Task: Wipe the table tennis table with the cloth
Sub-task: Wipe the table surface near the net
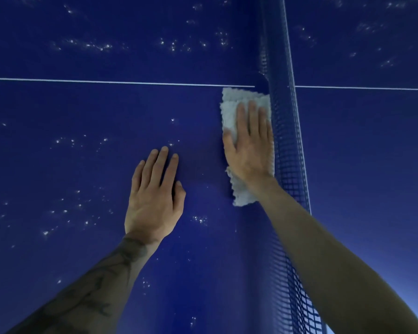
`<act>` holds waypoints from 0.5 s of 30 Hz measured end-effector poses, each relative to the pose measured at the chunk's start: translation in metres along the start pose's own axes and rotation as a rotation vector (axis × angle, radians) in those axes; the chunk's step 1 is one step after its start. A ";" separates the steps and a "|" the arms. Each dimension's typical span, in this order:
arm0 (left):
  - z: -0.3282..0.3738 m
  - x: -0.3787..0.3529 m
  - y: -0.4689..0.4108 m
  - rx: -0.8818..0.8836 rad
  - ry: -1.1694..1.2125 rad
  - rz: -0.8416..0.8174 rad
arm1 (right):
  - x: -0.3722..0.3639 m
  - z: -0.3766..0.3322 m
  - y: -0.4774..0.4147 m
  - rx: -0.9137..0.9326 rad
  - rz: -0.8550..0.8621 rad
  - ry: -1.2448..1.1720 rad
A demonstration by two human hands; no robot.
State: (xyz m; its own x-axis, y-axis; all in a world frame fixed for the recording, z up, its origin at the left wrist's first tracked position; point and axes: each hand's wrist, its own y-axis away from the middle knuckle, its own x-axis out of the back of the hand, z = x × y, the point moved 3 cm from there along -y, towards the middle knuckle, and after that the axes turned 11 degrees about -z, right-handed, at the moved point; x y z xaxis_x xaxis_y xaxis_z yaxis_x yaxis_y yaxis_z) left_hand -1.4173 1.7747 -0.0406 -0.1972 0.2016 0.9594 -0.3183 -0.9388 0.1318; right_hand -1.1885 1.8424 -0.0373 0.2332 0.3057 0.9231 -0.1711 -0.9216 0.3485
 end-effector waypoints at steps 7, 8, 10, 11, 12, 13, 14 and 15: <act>0.000 -0.001 0.000 0.027 0.011 -0.001 | -0.027 -0.061 0.036 0.334 0.007 0.089; 0.000 -0.001 0.000 0.033 0.013 -0.003 | -0.030 -0.050 0.044 0.333 0.004 0.098; -0.001 0.000 0.000 0.034 0.018 -0.006 | -0.025 -0.019 0.044 0.223 0.011 0.076; 0.000 -0.001 0.000 0.034 0.020 -0.007 | -0.020 -0.006 0.039 0.145 0.008 0.063; -0.001 -0.001 0.000 0.035 0.022 -0.009 | -0.016 0.000 0.031 0.066 0.006 0.047; -0.001 0.000 0.000 0.036 0.026 -0.010 | -0.011 0.002 0.024 -0.005 0.019 0.028; 0.000 0.000 0.000 0.036 0.030 -0.009 | -0.009 -0.004 0.018 -0.053 0.042 0.011; 0.000 0.000 0.001 0.034 0.033 -0.005 | -0.009 -0.015 0.015 -0.064 0.062 0.000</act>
State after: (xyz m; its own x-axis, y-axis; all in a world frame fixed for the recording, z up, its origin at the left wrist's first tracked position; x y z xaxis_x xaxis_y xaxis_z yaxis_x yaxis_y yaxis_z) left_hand -1.4175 1.7739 -0.0407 -0.2267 0.2152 0.9499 -0.2879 -0.9465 0.1458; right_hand -1.2076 1.8296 -0.0376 0.2206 0.2485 0.9432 -0.2463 -0.9215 0.3004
